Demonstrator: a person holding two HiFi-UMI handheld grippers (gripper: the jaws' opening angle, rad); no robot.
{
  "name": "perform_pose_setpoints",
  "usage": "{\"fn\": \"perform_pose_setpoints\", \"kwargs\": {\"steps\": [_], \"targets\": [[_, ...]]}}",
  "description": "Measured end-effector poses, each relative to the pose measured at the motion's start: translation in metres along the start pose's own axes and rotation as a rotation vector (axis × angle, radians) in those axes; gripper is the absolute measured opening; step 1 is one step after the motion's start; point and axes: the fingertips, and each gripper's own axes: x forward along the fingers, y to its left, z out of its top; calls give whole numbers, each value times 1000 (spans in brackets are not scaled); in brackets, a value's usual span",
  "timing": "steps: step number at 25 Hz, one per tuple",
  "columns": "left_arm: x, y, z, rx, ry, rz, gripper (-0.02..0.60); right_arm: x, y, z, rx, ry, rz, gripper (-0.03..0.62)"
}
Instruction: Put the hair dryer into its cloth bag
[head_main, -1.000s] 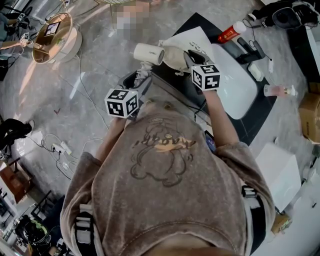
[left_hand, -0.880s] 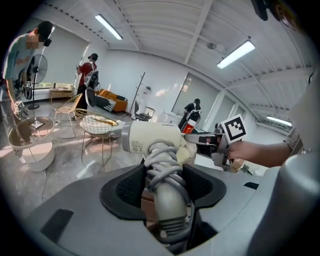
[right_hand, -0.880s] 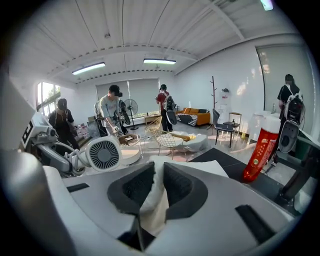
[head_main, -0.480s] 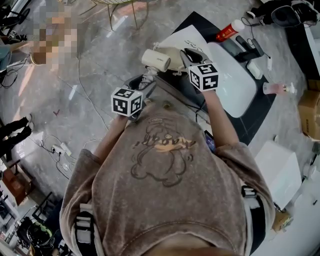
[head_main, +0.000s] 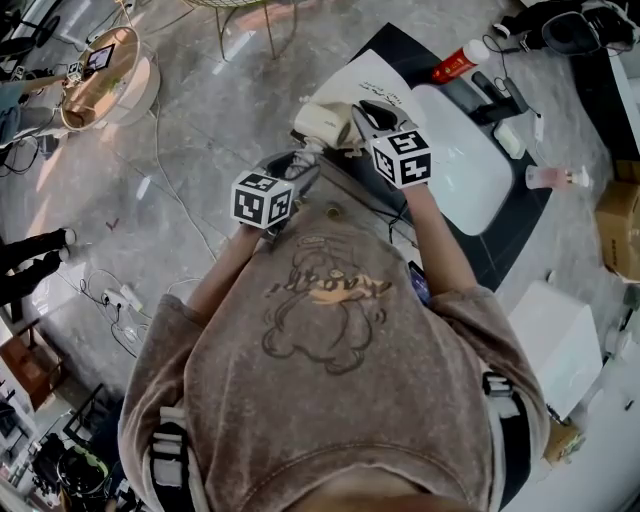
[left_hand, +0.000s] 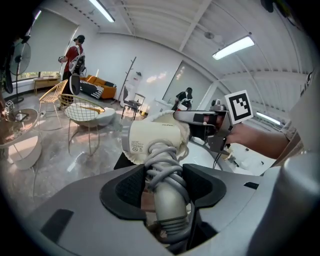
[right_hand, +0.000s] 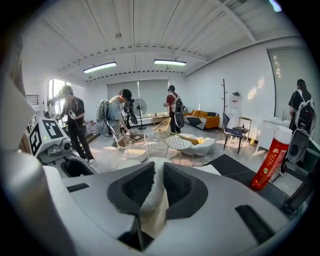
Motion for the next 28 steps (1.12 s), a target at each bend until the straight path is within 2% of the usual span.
{"fn": "perform_pose_setpoints", "kwargs": {"steps": [18, 28], "targets": [[25, -2, -2, -4, 43, -27, 250, 4, 26, 0, -42, 14, 78, 61], [47, 2, 4, 11, 79, -42, 250, 4, 35, -2, -69, 31, 93, 61]]}}
